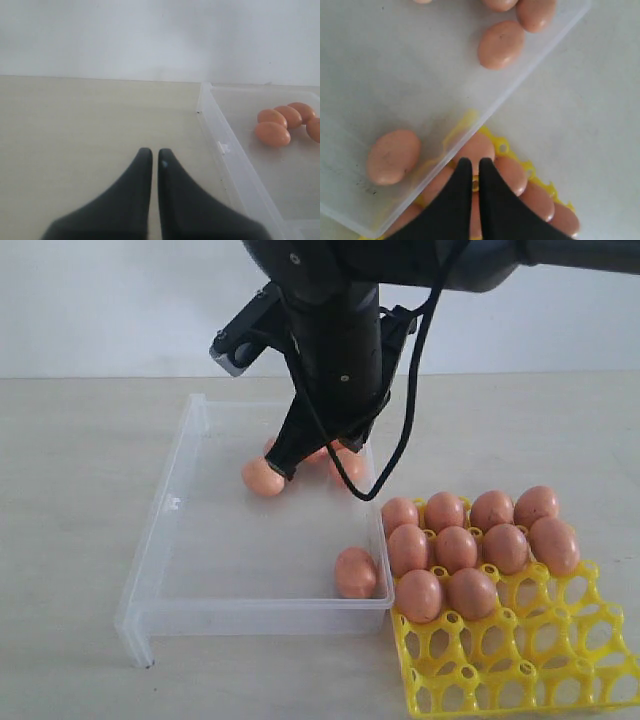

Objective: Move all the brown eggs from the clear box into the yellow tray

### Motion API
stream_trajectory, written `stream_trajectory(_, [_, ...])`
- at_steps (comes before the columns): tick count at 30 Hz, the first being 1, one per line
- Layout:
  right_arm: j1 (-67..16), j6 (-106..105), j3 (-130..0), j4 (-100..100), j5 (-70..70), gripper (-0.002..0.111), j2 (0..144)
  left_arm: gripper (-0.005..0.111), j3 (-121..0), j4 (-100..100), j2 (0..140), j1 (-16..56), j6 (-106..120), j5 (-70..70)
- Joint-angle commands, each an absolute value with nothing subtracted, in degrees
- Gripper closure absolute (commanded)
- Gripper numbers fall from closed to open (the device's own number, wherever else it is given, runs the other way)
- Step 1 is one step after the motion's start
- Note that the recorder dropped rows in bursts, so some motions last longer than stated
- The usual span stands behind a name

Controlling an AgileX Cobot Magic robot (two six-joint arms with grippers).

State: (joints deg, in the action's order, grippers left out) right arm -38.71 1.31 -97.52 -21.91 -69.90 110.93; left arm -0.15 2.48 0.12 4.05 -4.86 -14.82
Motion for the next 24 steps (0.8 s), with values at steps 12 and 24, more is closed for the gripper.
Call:
stream_trajectory(12, [-36.32,-5.63,-94.98,2.25,-69.96,0.081,110.58,0.103,0.00,2.34,0.00,3.85,-4.73,-14.35])
stream_trajectory(24, [-32.95,6.14,-93.62,2.69,-68.33,0.051,113.82,0.103,0.00,2.34,0.00,3.85,-4.73,-14.35])
